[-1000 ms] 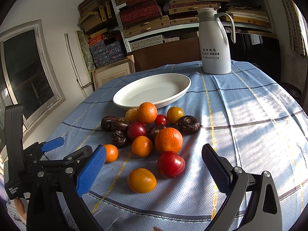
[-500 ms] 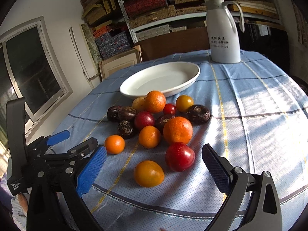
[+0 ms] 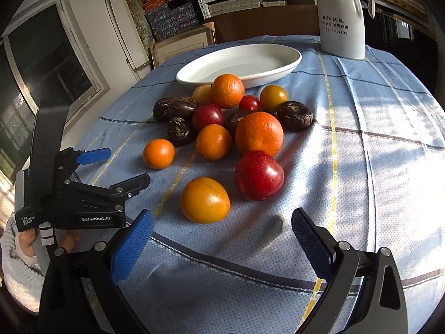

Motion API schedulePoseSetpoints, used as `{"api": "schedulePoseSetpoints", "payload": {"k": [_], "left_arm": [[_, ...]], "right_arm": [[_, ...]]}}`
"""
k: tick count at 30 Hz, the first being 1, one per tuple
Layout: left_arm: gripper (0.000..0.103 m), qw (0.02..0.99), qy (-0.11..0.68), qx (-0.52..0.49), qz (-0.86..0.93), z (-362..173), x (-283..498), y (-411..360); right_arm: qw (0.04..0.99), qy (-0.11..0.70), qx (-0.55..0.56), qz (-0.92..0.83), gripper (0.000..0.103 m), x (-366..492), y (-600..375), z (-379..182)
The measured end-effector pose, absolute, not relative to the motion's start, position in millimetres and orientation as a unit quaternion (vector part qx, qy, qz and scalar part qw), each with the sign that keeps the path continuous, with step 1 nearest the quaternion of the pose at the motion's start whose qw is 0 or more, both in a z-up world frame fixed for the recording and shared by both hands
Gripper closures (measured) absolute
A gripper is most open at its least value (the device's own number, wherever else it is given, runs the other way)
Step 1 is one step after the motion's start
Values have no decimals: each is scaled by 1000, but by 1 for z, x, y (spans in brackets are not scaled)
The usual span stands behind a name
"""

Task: Organize fruits
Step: 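Grasp an orange with the left tool while the right tool grasps a small orange, then carry both oranges onto the white plate and open both tools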

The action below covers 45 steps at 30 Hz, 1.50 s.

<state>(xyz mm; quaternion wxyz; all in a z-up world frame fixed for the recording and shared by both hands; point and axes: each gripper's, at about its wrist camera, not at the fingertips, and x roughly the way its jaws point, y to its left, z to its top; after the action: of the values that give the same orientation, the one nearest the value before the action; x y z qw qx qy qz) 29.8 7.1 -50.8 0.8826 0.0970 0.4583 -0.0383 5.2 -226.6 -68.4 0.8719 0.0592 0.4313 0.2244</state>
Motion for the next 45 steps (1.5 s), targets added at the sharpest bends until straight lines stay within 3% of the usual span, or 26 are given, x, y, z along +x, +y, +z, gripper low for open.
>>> {"api": "schedulePoseSetpoints", "payload": {"k": [3,10,13,14,16,17,19,22,24,26,28,37,45], "left_arm": [[4,877,474,26,-79,-52,34,30],[4,875,469,79,-86,-49,30,5],[4,878,457,91,-110,-44,31,-6],[4,878,454,95,-115,-42,34,-8],[5,881,445,111,-115,-39,39,-16],[5,882,440,124,-116,-39,42,-20],[6,880,437,142,-121,-40,46,-23],[36,874,444,135,-145,-43,54,-24],[49,871,447,125,-159,-41,57,-22],[56,870,447,119,-172,-42,57,-22],[63,870,444,123,-179,-41,53,-24],[63,895,400,95,-171,-5,45,-10],[63,911,385,57,-137,33,140,-8]], "right_arm": [[868,434,69,230,4,5,-230,-69],[869,449,-44,205,3,1,-201,-68],[877,425,-16,223,5,-6,-202,-61],[876,421,-7,234,9,-6,-202,-60],[873,426,-19,237,28,-3,-196,-62],[875,423,-28,232,31,-2,-194,-62],[874,422,-25,240,47,2,-192,-59],[873,424,-20,240,56,13,-193,-59],[870,428,-6,246,57,22,-196,-59],[868,430,7,250,64,28,-200,-60],[866,428,20,258,64,28,-205,-60],[886,377,53,265,64,21,-229,-27],[913,333,71,225,64,129,-228,23]]}}
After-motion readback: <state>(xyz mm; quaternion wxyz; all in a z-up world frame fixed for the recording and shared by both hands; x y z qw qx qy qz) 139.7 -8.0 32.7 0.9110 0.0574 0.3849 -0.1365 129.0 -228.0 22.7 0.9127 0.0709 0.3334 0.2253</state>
